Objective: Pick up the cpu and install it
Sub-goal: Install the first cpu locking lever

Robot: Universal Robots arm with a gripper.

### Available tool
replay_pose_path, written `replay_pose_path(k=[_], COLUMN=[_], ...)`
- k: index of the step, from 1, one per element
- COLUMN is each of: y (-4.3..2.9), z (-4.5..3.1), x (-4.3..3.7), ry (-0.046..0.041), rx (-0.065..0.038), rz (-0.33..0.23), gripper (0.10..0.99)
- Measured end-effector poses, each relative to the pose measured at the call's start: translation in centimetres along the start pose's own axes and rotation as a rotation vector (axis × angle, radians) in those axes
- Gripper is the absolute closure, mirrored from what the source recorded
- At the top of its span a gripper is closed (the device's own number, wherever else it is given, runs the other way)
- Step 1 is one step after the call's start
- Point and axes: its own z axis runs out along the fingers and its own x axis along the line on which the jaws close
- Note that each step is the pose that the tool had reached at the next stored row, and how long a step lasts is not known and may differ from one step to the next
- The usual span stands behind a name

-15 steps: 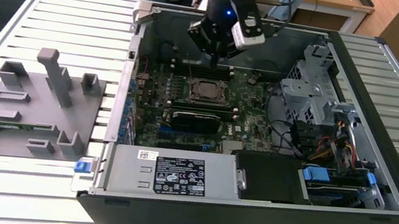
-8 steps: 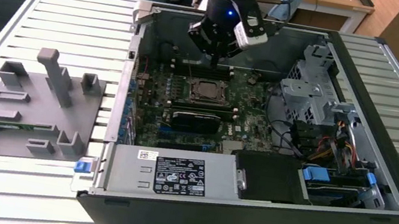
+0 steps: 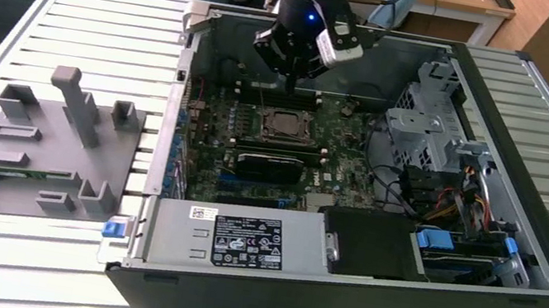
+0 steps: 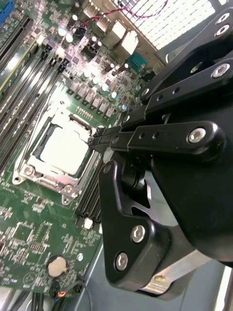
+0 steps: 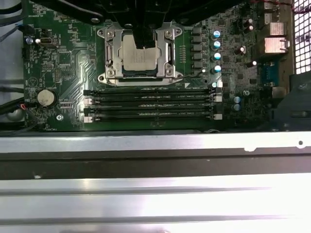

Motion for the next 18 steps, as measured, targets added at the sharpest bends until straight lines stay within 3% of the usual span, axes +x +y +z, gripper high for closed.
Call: replay_pose_path(k=[18], y=[-0.07], z=[0.07], x=[1.82], ry=[0.0000], rx=[0.000], rz=[0.000], gripper=[0.980])
